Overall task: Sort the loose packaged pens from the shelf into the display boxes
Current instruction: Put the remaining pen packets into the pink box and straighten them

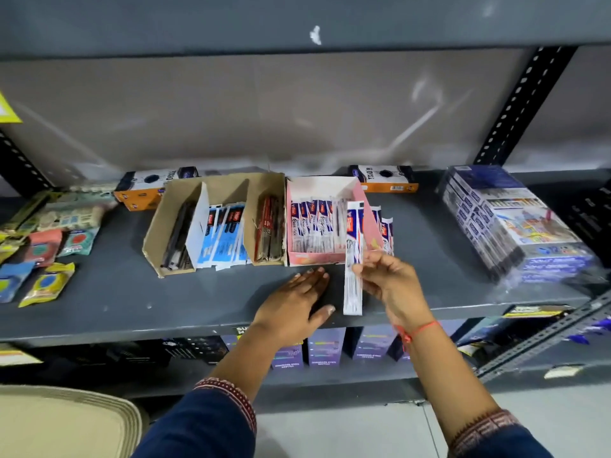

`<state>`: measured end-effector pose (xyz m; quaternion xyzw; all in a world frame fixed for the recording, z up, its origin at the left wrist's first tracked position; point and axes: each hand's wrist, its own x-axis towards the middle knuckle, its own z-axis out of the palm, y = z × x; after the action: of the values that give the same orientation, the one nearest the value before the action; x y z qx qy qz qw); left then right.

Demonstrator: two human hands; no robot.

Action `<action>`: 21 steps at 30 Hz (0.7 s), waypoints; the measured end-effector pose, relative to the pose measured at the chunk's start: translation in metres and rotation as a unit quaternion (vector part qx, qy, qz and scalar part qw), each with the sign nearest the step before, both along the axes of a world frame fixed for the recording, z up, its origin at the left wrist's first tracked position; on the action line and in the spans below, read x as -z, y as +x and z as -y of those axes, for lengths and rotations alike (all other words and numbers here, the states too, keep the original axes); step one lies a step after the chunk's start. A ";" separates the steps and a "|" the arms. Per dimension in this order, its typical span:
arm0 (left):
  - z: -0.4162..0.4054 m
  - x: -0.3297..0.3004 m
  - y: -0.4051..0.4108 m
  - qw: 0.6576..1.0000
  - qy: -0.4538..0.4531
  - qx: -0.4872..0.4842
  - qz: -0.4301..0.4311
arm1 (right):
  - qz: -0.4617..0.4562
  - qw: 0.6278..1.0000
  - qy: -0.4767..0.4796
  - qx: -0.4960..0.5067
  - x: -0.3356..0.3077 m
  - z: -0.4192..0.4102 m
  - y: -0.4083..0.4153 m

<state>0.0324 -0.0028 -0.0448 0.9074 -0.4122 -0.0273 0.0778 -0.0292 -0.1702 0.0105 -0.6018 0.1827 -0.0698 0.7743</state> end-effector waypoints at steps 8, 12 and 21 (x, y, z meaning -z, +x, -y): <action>-0.028 0.002 0.006 1.000 -0.023 0.000 0.005 | -0.044 0.941 -0.333 0.029 -0.032 -0.020 0.122; -0.028 0.005 0.006 0.999 -0.032 0.000 -0.002 | -0.163 0.894 -0.412 -0.067 -0.010 -0.034 0.149; -0.027 0.005 0.008 0.999 -0.033 0.001 0.001 | -0.116 0.855 -0.487 0.136 -0.031 0.003 0.104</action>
<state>0.0402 0.0240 -0.0501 0.9038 -0.4139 -0.0127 0.1077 0.0749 -0.1733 0.0414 -0.8749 0.2934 -0.1842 0.3385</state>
